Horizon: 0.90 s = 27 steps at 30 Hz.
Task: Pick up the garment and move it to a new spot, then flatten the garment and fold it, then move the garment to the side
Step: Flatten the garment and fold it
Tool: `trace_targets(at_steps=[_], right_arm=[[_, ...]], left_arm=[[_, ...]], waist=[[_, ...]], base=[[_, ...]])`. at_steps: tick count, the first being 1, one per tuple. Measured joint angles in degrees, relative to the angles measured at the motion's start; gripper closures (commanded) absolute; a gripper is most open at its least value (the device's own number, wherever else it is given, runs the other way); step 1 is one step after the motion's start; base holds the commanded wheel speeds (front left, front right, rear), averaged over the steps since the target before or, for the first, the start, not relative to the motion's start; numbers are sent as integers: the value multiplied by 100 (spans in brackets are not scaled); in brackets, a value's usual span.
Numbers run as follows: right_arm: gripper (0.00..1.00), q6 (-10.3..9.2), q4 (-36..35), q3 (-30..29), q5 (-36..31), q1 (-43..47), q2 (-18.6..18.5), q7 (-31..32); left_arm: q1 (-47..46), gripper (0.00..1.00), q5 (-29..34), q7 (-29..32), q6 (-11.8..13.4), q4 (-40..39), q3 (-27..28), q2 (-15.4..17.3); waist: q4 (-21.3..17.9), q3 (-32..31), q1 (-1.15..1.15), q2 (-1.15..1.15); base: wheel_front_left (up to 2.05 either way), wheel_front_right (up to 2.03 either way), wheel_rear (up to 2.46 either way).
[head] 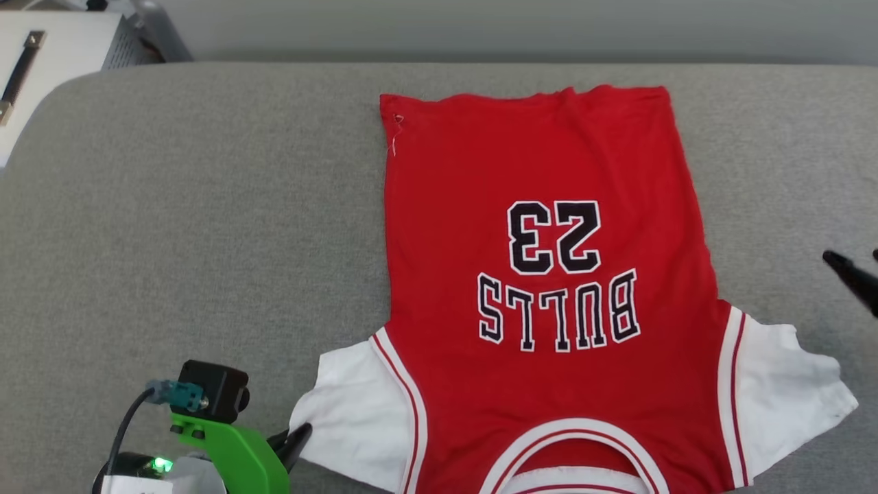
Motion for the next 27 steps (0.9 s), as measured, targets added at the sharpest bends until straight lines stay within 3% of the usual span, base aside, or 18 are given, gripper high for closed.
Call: trace_targets(at_steps=[6,14,21,27], right_arm=[[0,0,-10,10,-111,-1178,-30,878],[0,0,647,134,-573,-2917,-230,1786],[0,0,1444,214,-1151,-4142,-280,2085],[0,0,2063,194,-1570,-4578,-238,2142]], left_arm=[[-285,100,254,122,38,-272,-230,-37],[-598,100,354,123,-40,-396,-479,-331],[-956,100,444,-81,-263,-271,-647,-683],[-1096,100,458,-186,-342,-78,-697,-840]], waist=[[320,548,0,0],[858,1298,1,0],[1346,1934,1,0],[1741,2284,2,0]], base=[[0,0,0],[0,0,0],[0,0,0],[0,0,0]])
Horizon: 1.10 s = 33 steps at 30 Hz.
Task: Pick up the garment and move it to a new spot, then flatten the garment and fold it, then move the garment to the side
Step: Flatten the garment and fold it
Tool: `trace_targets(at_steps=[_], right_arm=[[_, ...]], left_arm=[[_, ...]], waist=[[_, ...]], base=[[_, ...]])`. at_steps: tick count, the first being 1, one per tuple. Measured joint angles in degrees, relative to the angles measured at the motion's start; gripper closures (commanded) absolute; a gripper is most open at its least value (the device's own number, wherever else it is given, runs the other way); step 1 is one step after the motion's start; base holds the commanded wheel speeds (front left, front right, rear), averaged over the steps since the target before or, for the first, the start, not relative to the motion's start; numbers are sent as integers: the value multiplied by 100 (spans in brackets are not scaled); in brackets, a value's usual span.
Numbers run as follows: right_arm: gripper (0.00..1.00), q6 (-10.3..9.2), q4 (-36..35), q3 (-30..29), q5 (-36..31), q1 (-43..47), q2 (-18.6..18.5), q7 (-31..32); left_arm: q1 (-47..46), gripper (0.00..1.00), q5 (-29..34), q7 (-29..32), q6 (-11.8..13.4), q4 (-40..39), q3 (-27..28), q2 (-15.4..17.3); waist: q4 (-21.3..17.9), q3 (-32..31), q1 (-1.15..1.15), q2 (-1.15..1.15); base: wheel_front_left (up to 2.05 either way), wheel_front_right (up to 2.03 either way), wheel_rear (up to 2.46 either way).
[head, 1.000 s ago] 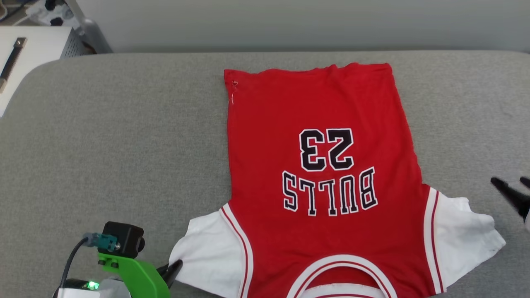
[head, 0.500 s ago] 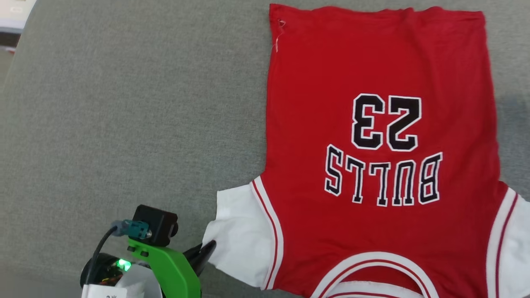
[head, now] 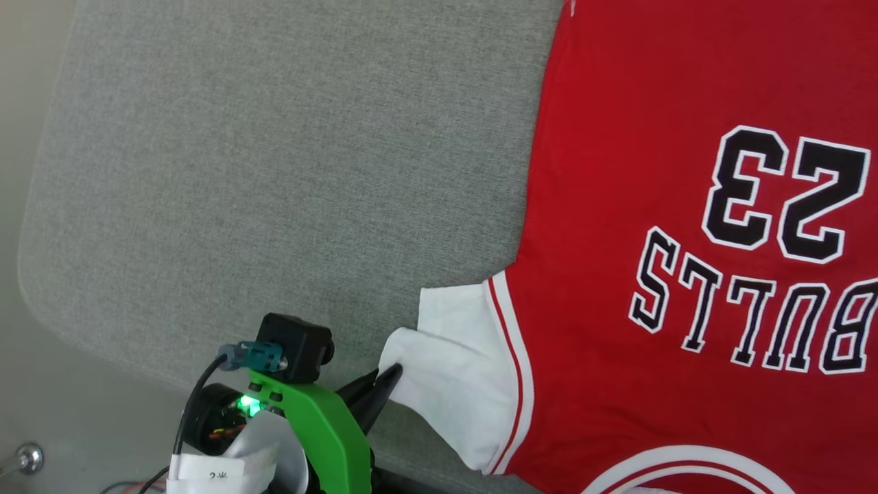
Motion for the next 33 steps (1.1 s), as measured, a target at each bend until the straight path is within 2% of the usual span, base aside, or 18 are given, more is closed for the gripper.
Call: trace_targets(at_steps=[3,10,11,12,13,14,23,33], right_arm=[[0,-1,172,45,-105,-101,70,-20],[0,-3,270,212,-152,-254,-29,-41],[8,-3,286,225,-140,-255,-35,-30],[52,-3,303,226,-131,-254,-35,-25],[81,-3,309,240,-118,-252,-34,-25],[100,-3,315,268,-97,-240,-35,-25],[100,-3,436,359,3,-19,-10,-172],[100,-1,590,419,182,746,66,-552]], left_arm=[[-1,100,-3,-52,-46,55,-36,-82],[-1,100,-3,-136,-53,148,-16,-80],[-2,100,-2,-141,-53,149,-13,-80],[-2,100,-3,-145,-53,153,-12,-80],[-2,100,-3,-146,-53,155,-11,-80],[-3,100,-2,-146,-53,158,-10,-79],[-4,100,-2,-164,-48,186,32,-46],[-4,100,-15,-100,55,175,144,49]], waist=[[166,141,0,0],[339,338,0,0],[346,343,0,0],[347,339,0,0],[344,332,0,0],[341,324,-1,0],[278,149,-1,0],[9,-368,-1,0]], base=[[0,0,0],[0,0,0],[0,0,0],[0,0,0],[0,0,0],[0,0,0],[0,0,0],[0,0,0]])
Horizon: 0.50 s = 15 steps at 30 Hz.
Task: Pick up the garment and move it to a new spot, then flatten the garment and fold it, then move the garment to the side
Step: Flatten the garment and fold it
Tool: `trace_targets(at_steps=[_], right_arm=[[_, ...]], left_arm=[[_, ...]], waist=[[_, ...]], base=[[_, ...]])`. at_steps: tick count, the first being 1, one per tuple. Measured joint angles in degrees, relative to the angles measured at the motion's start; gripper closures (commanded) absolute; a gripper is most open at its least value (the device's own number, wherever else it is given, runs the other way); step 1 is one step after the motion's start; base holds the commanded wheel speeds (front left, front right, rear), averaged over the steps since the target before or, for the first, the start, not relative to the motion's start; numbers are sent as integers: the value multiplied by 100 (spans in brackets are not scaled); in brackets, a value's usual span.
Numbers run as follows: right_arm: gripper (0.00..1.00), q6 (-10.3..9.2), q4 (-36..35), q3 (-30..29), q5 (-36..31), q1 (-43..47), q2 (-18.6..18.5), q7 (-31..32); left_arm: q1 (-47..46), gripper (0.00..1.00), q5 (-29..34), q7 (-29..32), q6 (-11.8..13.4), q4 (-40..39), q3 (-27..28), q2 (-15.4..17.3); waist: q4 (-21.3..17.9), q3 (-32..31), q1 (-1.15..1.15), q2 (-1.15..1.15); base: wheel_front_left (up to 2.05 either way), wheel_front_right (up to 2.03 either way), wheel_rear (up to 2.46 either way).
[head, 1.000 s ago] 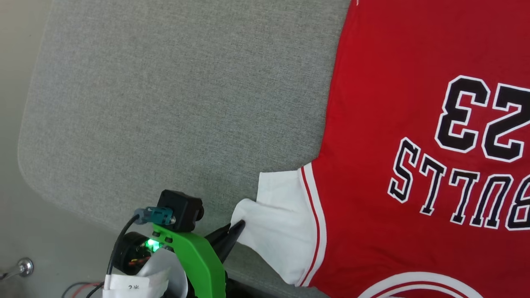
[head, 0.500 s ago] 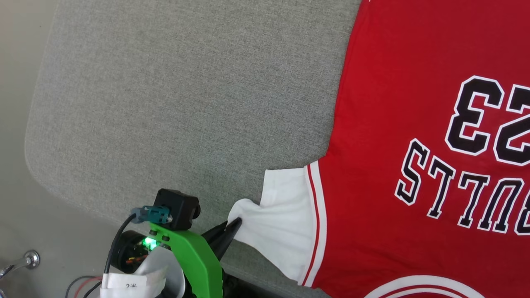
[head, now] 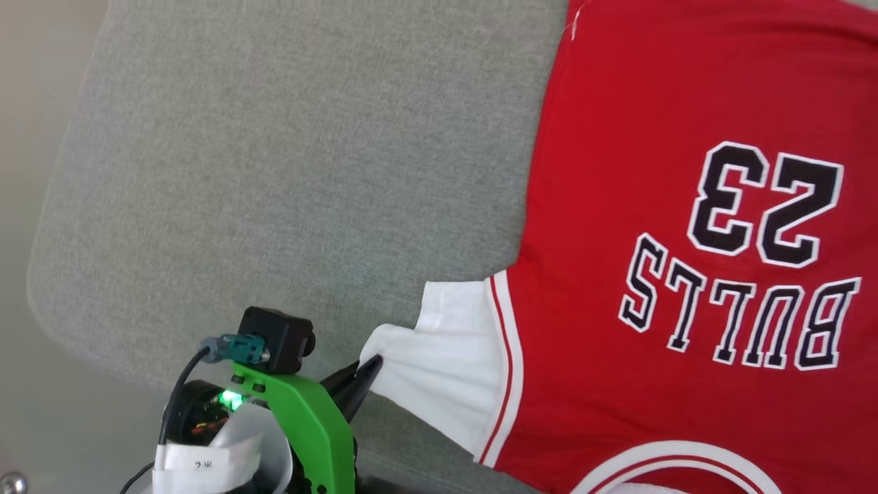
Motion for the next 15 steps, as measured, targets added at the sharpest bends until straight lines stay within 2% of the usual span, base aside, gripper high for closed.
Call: trace_targets(at_steps=[5,15], right_arm=[[100,0,15,-37,169,616,75,-302],[100,0,-307,-33,492,2126,163,-557]], left_arm=[[9,100,-9,22,110,124,73,90],[313,100,-250,-4,230,341,112,31]], waist=[[-214,-371,0,0],[-661,-1214,0,0]], base=[[0,0,0],[0,0,0]])
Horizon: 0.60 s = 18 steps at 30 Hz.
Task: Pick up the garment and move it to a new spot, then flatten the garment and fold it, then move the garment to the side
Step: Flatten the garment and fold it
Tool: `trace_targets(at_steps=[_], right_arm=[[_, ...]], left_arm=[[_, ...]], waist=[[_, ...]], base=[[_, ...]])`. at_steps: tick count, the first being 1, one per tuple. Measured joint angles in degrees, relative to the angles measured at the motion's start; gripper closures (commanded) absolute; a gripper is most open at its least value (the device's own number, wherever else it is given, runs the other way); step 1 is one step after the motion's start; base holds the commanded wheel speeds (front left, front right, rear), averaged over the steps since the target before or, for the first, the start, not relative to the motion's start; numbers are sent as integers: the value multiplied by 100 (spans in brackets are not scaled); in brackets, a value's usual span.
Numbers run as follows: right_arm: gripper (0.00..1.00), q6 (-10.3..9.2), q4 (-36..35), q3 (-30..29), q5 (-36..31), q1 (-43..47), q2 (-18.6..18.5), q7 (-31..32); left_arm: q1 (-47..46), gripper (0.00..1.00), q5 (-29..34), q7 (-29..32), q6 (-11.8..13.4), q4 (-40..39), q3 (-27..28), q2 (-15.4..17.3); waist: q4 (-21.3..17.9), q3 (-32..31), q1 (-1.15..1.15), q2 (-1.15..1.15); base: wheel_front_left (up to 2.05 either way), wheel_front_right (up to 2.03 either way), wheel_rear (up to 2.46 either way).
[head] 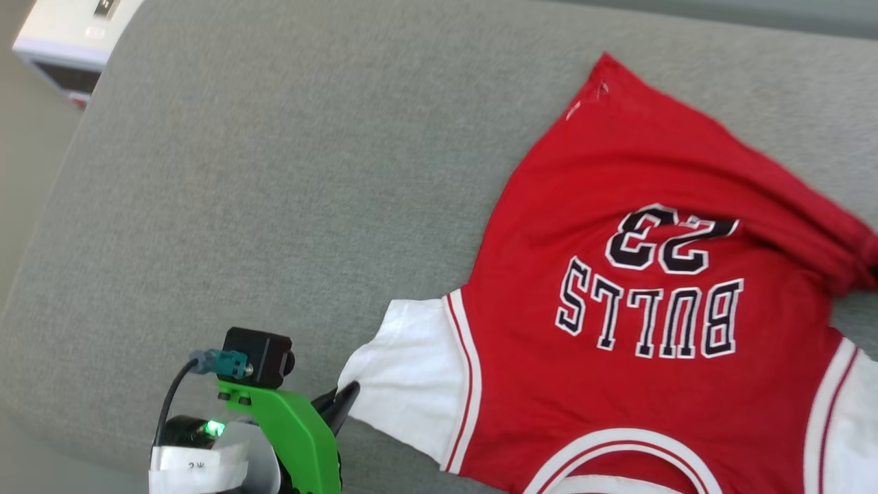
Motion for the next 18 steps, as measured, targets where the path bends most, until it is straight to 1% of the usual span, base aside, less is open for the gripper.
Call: trace_targets(at_steps=[4,9,14,18], right_arm=[[100,0,-242,-133,100,695,68,-65],[100,0,-534,-520,198,1420,245,-140],[100,0,-985,-835,176,2141,339,-165],[100,0,-1333,-1104,130,2693,513,-113]], left_arm=[[129,100,-40,-38,40,110,3,-43],[249,100,-47,-196,104,276,10,-80],[338,100,-64,-314,124,414,-8,-203],[367,100,-78,-421,126,526,13,-310]], waist=[[-194,-327,0,0],[-438,-669,0,0],[-662,-973,0,0],[-806,-1154,0,0]], base=[[0,0,0],[0,0,0],[0,0,0],[0,0,0]])
